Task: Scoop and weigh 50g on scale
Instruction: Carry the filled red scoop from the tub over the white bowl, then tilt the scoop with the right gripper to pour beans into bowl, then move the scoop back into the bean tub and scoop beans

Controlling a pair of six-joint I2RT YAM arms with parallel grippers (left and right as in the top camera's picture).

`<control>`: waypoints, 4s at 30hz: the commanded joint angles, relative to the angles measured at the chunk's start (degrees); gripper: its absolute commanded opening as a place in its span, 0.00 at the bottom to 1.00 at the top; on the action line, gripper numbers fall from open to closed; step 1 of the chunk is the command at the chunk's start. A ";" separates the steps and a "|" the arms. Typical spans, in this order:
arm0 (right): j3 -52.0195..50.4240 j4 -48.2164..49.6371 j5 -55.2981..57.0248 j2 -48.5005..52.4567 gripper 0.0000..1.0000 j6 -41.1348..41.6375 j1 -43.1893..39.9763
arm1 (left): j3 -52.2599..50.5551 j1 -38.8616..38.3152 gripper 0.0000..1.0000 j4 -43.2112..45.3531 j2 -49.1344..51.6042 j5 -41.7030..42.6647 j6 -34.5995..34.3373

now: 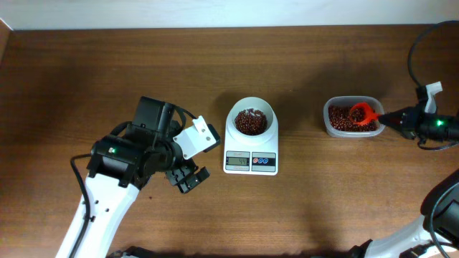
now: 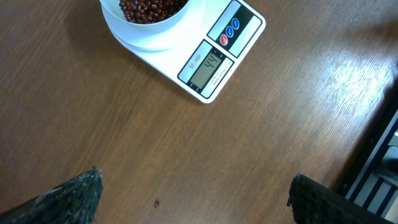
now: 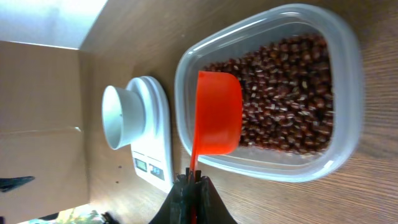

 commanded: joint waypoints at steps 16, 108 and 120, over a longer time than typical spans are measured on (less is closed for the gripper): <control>0.48 -4.96 -17.59 0.28 0.04 -1.16 18.60 | 0.50 0.28 0.99 0.09 -0.22 -0.20 0.90; 5.09 16.61 0.44 -1.75 0.04 5.40 43.34 | 0.50 0.28 0.99 0.09 -0.22 -0.20 0.90; 5.09 17.27 0.44 -1.75 0.04 5.68 43.34 | 0.50 0.28 0.99 0.09 -0.22 -0.22 0.90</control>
